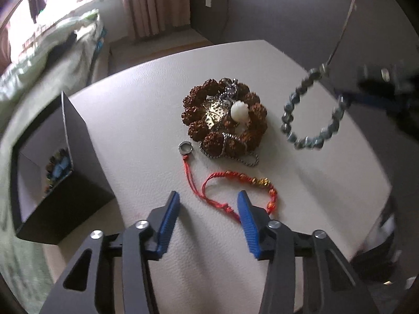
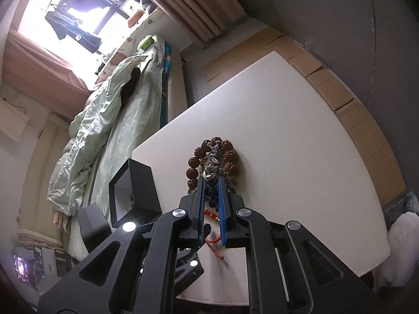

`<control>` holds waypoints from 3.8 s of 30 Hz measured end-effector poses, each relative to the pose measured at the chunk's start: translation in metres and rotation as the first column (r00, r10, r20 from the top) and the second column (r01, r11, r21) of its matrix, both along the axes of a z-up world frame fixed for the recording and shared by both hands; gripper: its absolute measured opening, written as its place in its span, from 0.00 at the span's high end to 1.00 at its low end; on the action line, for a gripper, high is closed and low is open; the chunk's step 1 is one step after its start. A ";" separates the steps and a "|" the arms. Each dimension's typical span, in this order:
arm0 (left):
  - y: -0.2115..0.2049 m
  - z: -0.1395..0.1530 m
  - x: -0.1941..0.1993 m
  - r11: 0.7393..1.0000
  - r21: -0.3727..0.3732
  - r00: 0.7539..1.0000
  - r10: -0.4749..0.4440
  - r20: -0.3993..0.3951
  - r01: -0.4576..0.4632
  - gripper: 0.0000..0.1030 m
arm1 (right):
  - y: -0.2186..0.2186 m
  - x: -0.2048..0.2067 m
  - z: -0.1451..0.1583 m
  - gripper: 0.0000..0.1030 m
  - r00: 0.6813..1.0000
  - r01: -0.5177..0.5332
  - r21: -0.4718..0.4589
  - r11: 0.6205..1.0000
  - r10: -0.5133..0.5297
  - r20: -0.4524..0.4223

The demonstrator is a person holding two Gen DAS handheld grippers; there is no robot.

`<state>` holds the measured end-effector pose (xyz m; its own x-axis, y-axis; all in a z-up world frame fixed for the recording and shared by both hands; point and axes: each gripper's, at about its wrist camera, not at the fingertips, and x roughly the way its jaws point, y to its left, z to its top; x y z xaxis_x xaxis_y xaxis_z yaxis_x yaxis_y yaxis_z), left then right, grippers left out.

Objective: Organize jewelry
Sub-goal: 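Grasp the red string bracelet with the left tool while the right tool holds the grey bracelet, then drop the red bracelet into the box with the left tool while the right tool releases the grey one, then move both open tools back around the brown bead bracelet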

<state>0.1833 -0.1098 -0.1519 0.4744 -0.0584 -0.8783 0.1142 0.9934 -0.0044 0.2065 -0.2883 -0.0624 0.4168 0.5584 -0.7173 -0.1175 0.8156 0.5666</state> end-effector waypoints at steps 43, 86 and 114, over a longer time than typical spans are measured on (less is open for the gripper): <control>0.192 0.113 -0.012 0.913 -0.360 0.948 0.266 0.177 -0.189 0.97 | 0.089 -0.015 0.042 0.90 0.971 -0.143 0.175 0.974 0.103 0.217; 0.239 0.120 -0.026 0.866 -0.400 0.907 0.388 0.162 -0.299 0.33 | 0.129 -0.007 0.032 0.25 0.968 -0.182 0.122 0.976 0.156 0.198; 0.107 0.089 0.012 0.927 -0.364 0.982 0.144 0.120 -0.091 0.53 | 0.017 0.007 -0.015 0.38 0.993 0.093 0.009 0.996 -0.092 -0.072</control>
